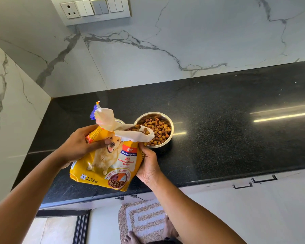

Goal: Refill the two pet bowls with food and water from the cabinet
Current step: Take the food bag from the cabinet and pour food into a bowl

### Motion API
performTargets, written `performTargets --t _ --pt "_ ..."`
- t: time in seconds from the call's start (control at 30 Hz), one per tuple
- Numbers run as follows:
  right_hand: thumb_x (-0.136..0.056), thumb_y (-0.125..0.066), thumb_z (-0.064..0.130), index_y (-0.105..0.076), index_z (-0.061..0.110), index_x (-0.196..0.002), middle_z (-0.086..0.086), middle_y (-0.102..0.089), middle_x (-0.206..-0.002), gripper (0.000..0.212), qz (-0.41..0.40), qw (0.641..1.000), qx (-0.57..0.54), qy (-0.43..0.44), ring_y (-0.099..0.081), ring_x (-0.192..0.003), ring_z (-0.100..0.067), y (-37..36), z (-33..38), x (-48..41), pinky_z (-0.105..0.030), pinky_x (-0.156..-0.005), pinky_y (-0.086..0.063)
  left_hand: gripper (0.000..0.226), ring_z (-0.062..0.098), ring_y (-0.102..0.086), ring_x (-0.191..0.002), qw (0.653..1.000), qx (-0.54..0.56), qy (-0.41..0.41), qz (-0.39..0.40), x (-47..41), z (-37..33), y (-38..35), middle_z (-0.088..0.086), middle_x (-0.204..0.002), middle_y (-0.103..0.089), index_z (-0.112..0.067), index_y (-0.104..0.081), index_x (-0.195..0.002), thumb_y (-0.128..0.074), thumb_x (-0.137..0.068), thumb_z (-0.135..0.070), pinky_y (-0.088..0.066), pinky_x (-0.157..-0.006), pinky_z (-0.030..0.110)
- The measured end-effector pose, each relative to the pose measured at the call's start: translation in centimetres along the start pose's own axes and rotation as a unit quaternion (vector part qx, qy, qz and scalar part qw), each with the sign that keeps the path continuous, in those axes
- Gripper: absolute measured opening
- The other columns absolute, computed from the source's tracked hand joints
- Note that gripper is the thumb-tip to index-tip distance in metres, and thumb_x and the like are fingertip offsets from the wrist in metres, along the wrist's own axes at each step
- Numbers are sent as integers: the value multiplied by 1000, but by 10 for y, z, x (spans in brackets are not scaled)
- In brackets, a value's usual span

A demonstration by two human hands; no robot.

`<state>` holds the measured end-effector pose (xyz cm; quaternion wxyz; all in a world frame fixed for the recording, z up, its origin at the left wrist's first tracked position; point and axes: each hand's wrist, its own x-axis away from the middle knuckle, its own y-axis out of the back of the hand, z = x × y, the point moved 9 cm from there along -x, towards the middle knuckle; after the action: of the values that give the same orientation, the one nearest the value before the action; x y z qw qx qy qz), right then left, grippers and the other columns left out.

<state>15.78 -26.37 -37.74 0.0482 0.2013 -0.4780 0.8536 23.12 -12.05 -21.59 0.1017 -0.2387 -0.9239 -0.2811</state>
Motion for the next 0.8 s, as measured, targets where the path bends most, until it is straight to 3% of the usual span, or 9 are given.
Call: performTargets --t 0.1,0.2,0.33,0.4,0.47,0.53,0.6,0.67,0.8 --pt "-104 -52 42 -66 15 -139 -22 -65 -139 46 -5 999 33 0 -60 -128 -43 -2 6 5 -67 -115 -38 97 16 -78 -90 999 34 -9 -23 10 6 0 -8 -103 -78 -26 -68 -115 -84 -35 -80 -63 -67 28" --pt "-103 -53 39 -61 14 -143 -22 -64 -140 48 -12 997 74 10 -58 -132 -44 -3 14 9 -63 -113 -44 89 22 -78 -93 996 76 -20 -49 21 17 -1 -1 -105 -79 -19 -69 -115 -88 -45 -71 -65 -75 37" --pt "-94 -59 37 -63 14 -138 -19 -70 -131 50 3 986 159 48 -67 -121 -35 -20 37 22 -53 -103 -54 35 32 -75 -99 981 169 -48 -79 37 35 -8 7 -107 -78 -26 -73 -108 -80 -74 -31 -63 -84 49" --pt "-90 -60 33 -66 15 -131 -14 -75 -121 45 28 978 198 64 -72 -111 -28 -35 50 31 -47 -97 -58 45 29 -75 -100 968 220 -67 -102 45 43 -10 5 -108 -77 -29 -69 -113 -83 -71 -34 -63 -82 44" --pt "-90 -60 30 -66 14 -125 -12 -76 -114 40 39 967 241 78 -73 -106 -27 -52 61 39 -43 -93 -59 73 25 -75 -98 951 266 -77 -136 51 51 -9 4 -107 -77 -23 -64 -119 -90 -57 -53 -63 -82 43" --pt "-90 -62 27 -63 9 -127 -14 -74 -112 41 45 954 280 98 -72 -103 -29 -71 71 45 -41 -89 -60 86 18 -75 -96 936 294 -90 -169 55 54 -6 -1 -104 -78 -23 -63 -120 -89 -49 -63 -63 -83 40" --pt "-90 -62 24 -65 10 -121 -13 -75 -108 34 61 945 301 113 -73 -99 -28 -95 77 53 -39 -86 -61 85 12 -74 -96 919 326 -113 -191 61 50 0 -7 -102 -78 -26 -62 -118 -88 -48 -66 -63 -79 32" --pt "-91 -61 22 -68 13 -115 -10 -76 -104 26 83 934 321 136 -74 -96 -26 -116 84 62 -39 -85 -60 70 12 -73 -99 908 342 -128 -207 67 44 4 -10 -102 -77 -30 -60 -118 -82 -57 -56 -63 -81 32" --pt "-91 -58 23 -61 0 -126 -15 -75 -108 42 110 909 360 177 -74 -98 -28 -155 89 83 -39 -84 -61 60 27 -68 -113 886 370 -167 -226 85 33 26 -3 -109 -74 -34 -63 -117 -80 -62 -51 -57 -94 53"
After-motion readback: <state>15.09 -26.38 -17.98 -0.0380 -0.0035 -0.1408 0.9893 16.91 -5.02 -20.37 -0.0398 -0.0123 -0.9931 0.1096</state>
